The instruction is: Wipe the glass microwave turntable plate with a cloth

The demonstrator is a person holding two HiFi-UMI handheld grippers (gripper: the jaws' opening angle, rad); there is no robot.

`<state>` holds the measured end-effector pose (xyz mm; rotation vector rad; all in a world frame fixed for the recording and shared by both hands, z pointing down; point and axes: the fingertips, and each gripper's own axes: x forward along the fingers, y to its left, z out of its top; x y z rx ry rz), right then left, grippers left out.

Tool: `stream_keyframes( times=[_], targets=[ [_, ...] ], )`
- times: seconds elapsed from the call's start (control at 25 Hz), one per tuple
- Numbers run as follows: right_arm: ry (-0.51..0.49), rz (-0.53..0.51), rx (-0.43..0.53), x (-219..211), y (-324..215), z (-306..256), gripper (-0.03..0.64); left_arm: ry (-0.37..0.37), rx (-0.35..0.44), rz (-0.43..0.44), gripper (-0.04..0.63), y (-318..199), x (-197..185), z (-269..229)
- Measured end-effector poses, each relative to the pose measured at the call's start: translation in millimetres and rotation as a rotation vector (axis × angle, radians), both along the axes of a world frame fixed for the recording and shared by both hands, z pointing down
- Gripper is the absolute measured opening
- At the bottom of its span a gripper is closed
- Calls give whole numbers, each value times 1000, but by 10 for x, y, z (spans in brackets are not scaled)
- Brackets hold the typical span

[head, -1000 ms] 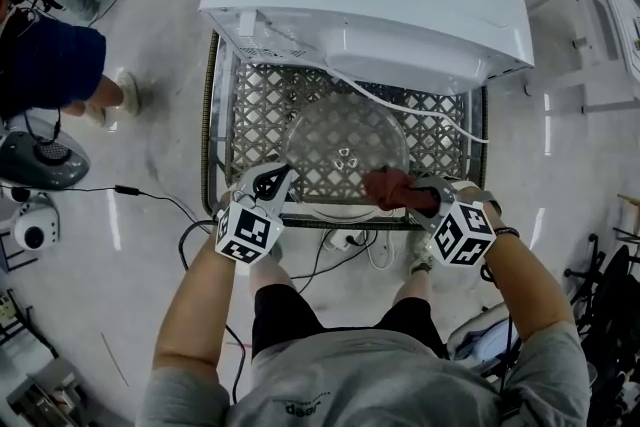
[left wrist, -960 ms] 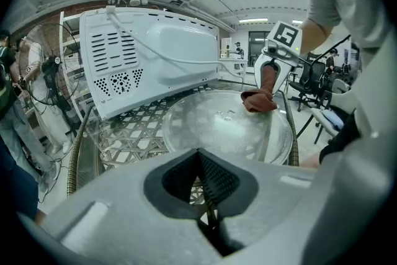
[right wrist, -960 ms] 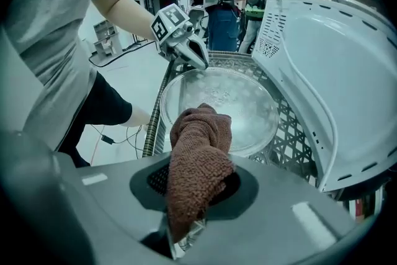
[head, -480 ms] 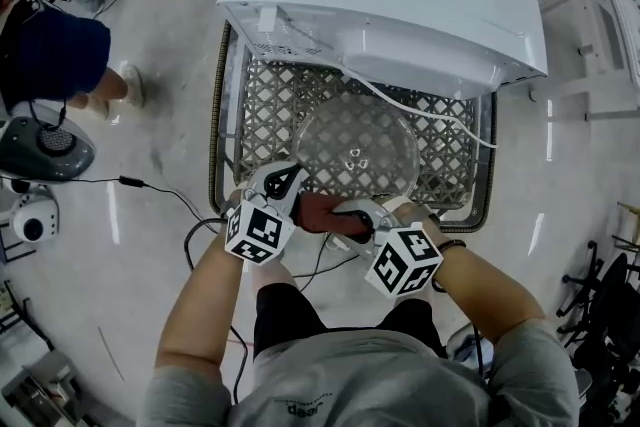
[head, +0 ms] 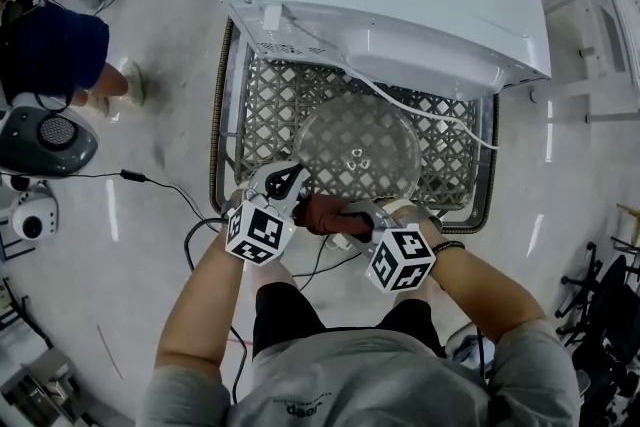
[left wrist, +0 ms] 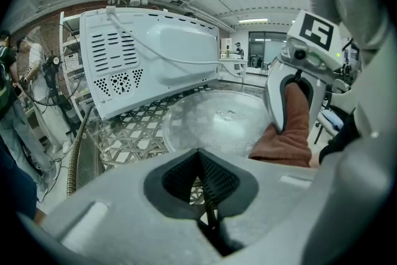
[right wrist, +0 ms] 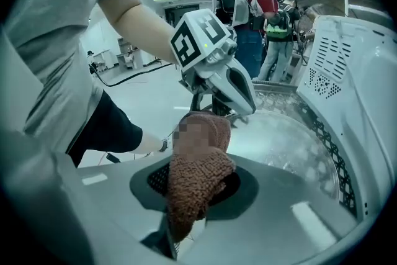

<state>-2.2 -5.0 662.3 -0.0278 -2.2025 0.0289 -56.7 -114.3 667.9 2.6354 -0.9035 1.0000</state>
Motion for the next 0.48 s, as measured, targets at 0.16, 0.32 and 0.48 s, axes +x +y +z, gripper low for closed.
stream_keyframes(
  times=[0.16,0.32,0.48],
  targets=[
    [43,15,-9,324,11,-9,98,3,3,2,-2,-1,1,-14],
    [108,43,-6,763,-37,-17,98,7,4,2,-2,-2,1,-19],
    [168,86,-8,1133,-99,-29,98,6,4,3,-2,1,-1,-13]
  ],
)
